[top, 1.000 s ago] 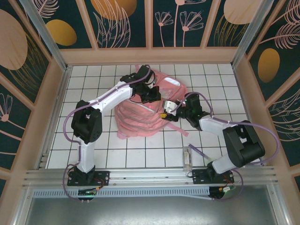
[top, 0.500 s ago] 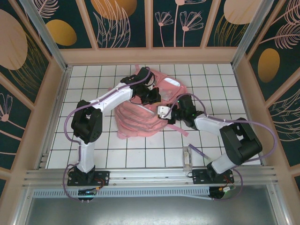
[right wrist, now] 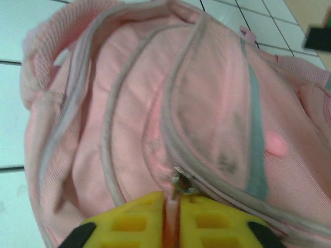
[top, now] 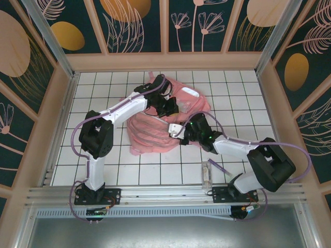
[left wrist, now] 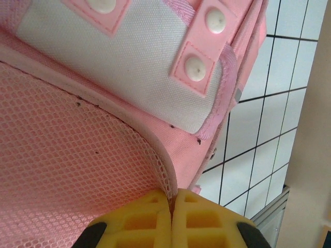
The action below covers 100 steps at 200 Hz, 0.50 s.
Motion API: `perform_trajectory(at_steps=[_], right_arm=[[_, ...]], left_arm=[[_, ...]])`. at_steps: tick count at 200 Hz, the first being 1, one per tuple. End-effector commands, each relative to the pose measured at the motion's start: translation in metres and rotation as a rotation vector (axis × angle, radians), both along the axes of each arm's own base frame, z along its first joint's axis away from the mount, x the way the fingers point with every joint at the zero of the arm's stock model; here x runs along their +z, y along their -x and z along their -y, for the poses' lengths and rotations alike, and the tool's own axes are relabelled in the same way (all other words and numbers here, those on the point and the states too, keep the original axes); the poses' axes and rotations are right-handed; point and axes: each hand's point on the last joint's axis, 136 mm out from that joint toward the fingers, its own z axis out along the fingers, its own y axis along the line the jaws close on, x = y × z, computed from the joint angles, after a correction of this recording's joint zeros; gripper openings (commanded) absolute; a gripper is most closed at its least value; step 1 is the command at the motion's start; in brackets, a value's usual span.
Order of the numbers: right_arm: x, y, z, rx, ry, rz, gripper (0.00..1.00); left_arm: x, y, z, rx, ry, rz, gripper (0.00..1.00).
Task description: Pack the student bag
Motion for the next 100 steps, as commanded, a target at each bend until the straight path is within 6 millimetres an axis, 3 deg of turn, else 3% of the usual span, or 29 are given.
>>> perform_trajectory(at_steps=[1, 49, 72, 100], right_arm=[[0.009, 0.033, -0.038, 0.078, -0.139, -0.078, 0.18], [0.027, 0.052, -0.069, 0.142, -0.278, -0.130, 0.34], [0.029, 0.074, -0.063, 0.259, -0.231, -0.105, 0.38], [0.026, 0.085, -0.035, 0.311, -0.104, -0.061, 0.39]], left_arm=[[0.038, -0.033, 0.022, 0.058, 0.151, 0.131, 0.00], [0.024, -0.029, 0.029, 0.050, 0.170, 0.100, 0.00], [0.019, -0.027, 0.028, 0.036, 0.160, 0.097, 0.00], [0.012, -0.021, 0.027, 0.002, 0.137, 0.084, 0.00]])
